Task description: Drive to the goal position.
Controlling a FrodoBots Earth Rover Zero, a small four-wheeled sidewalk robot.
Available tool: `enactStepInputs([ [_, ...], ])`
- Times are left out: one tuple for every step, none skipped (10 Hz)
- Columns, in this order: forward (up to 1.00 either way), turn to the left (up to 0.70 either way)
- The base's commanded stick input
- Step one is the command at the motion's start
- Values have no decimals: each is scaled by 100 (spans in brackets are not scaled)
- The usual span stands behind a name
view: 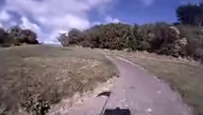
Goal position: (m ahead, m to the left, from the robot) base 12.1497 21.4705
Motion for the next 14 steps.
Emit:
enactStepInputs([
  [100, -39],
  [100, -39],
  [100, -39],
  [100, -39],
  [100, -35],
  [100, -19],
  [100, -2],
  [100, 0],
  [100, 0],
  [100, 0],
  [100, 0],
  [100, 4],
  [100, 11],
  [100, 40],
])
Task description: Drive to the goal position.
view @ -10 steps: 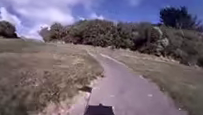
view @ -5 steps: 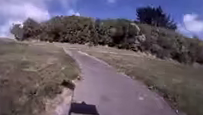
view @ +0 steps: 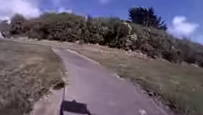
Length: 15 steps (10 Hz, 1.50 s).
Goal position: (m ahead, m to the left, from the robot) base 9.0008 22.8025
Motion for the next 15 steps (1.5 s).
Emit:
enactStepInputs([
  [100, 40],
  [100, 40],
  [100, 40],
  [100, 40],
  [100, 40],
  [100, 40],
  [100, 40],
  [100, 40],
  [100, 26],
  [100, 8],
  [100, 0],
  [100, 0],
  [100, 0],
  [100, 0],
  [100, 0],
])
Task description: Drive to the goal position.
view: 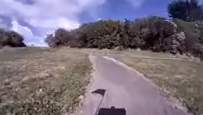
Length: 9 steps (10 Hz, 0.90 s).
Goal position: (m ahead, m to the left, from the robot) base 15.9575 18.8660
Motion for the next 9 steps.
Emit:
enactStepInputs([
  [100, 0],
  [100, 0],
  [100, 0],
  [100, 0],
  [100, -33],
  [100, -36],
  [100, -37],
  [100, -37],
  [100, 0],
])
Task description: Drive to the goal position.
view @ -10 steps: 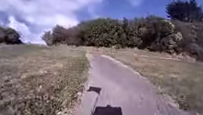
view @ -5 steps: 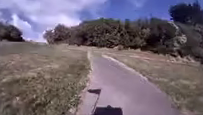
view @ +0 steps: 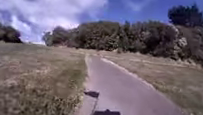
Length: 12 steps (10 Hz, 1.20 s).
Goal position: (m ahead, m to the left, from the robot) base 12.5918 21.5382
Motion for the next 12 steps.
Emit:
enactStepInputs([
  [100, 0],
  [100, 1],
  [100, 2],
  [100, 3],
  [100, 3],
  [100, 3],
  [100, 3],
  [100, 3],
  [100, 3],
  [100, 3],
  [100, 24],
  [100, 34],
])
